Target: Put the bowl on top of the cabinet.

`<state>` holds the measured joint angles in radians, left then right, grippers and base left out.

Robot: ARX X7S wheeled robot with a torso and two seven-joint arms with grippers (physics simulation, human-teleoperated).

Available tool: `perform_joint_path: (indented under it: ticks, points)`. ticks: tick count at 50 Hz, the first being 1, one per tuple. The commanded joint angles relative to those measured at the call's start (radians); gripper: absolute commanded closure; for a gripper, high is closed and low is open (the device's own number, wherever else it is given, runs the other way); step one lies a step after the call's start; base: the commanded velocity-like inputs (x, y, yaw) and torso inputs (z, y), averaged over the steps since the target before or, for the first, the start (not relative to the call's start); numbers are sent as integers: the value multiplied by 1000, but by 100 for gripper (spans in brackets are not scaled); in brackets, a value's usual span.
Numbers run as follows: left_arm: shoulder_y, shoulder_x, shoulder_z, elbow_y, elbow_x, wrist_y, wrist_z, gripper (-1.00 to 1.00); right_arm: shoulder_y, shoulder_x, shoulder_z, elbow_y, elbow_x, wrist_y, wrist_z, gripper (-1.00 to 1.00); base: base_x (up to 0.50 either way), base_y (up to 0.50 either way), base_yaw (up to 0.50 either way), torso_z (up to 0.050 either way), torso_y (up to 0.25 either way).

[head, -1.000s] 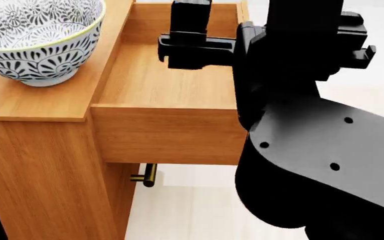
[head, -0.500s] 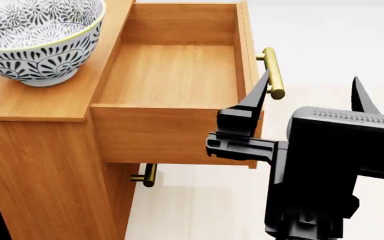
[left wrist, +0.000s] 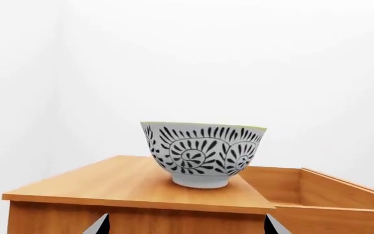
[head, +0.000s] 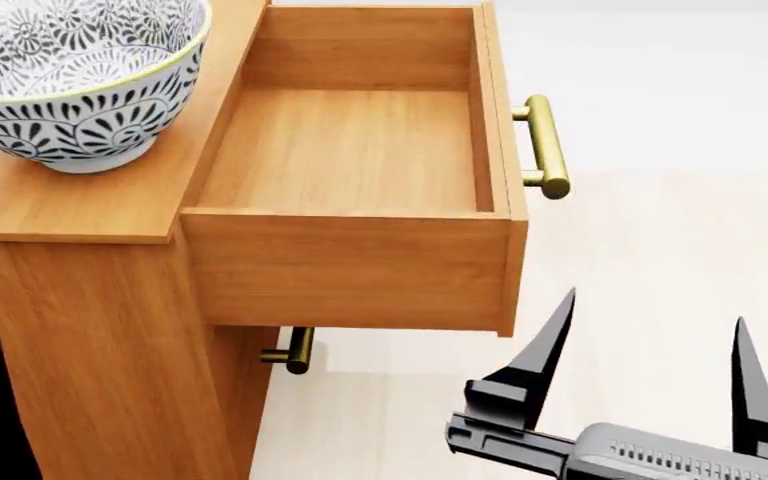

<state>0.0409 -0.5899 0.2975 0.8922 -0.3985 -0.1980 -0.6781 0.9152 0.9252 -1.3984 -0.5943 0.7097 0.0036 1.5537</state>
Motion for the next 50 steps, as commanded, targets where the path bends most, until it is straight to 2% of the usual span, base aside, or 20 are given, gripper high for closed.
perform_joint_path:
  ticks: [1, 4, 16, 22, 36, 50]
  points:
    - [0, 10, 14, -50, 10, 21, 13, -100, -115, 13, 94, -37, -20, 187, 11, -100, 0, 0, 0, 0, 0]
    - [1, 10, 14, -60, 11, 23, 14, -100, -142, 15, 108, -20, 0, 134, -30, -100, 0, 0, 0, 0, 0]
    - [1, 8, -1, -94, 2, 32, 13, -100, -196, 65, 168, -38, -15, 136, 2, -100, 0, 0, 0, 0, 0]
    - [8, 1, -24, -106, -6, 44, 8, -100, -256, 104, 248, -79, -20, 153, 10, -100, 0, 0, 0, 0, 0]
    - [38, -31, -111, -105, -50, 65, -18, -100, -483, 185, 521, -173, -37, 184, 12, -100, 0, 0, 0, 0, 0]
    - [71, -56, -177, -101, -74, 86, -37, -100, -881, 249, 927, -245, -57, 150, 14, -100, 0, 0, 0, 0, 0]
